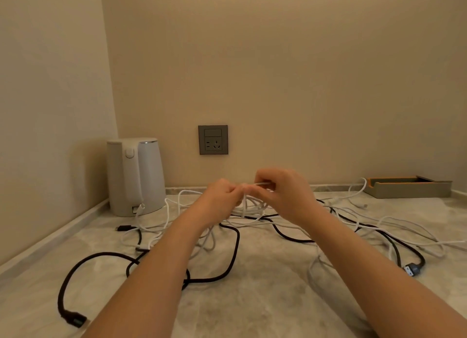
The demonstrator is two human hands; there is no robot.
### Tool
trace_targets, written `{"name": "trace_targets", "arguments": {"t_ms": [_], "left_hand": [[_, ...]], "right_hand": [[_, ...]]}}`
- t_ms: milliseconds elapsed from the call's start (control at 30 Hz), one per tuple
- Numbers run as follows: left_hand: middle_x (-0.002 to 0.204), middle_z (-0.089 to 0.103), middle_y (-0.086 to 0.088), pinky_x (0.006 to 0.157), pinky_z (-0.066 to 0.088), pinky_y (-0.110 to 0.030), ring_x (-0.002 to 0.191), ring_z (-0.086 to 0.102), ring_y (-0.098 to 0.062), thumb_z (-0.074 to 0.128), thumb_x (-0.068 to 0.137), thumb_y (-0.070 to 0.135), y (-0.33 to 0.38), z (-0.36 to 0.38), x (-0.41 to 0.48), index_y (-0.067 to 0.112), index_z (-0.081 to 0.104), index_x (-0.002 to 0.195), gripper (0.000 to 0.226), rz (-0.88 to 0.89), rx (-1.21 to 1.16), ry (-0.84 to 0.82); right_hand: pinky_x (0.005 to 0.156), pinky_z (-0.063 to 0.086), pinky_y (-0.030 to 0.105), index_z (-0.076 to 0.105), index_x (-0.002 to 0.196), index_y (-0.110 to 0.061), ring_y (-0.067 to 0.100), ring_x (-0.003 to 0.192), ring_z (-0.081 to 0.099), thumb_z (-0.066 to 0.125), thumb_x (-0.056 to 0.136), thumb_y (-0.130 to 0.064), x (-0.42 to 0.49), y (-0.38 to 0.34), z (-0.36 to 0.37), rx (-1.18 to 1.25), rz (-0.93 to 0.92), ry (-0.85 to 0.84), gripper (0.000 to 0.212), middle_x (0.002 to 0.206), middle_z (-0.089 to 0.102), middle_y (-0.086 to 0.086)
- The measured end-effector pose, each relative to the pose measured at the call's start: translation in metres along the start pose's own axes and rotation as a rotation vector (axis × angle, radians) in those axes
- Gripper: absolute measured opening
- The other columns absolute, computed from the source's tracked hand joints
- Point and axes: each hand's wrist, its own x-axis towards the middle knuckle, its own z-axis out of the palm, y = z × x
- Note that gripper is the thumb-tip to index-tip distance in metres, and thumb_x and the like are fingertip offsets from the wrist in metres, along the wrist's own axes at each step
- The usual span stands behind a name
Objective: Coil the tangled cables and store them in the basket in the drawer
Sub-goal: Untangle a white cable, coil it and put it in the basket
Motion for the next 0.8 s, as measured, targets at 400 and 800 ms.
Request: {"name": "trace_targets", "arguments": {"t_ms": [400,800], "left_hand": [[0.034,0.032,0.004,0.031,0.02,-0.012,0.025,0.023,-0.005,0.029,0.103,0.029,0.017,0.001,-0.008,0.006,0.051,0.066,0.049,0.025,-0.679,-0.162],[0.047,0.036,-0.003,0.05,0.026,-0.028,0.046,0.03,-0.018,0.041,0.097,0.021,-0.013,-0.008,0.007,0.011,0.042,0.055,0.044,-0.237,-0.297,0.587]], "right_hand": [[0.045,0.019,0.021,0.057,0.059,-0.02,0.01,0.047,0.022,0.044,0.097,-0.037,-0.004,-0.007,0.021,0.882,0.458,-0.105,0.044,0.05,0.035,-0.004],[0.062,0.041,0.037,0.043,0.076,-0.019,0.025,0.073,0.051,0.036,0.101,-0.031,-0.009,-0.046,0.024,-0.14,-0.011,-0.302,0.028,0.071,0.052,-0.003]]}}
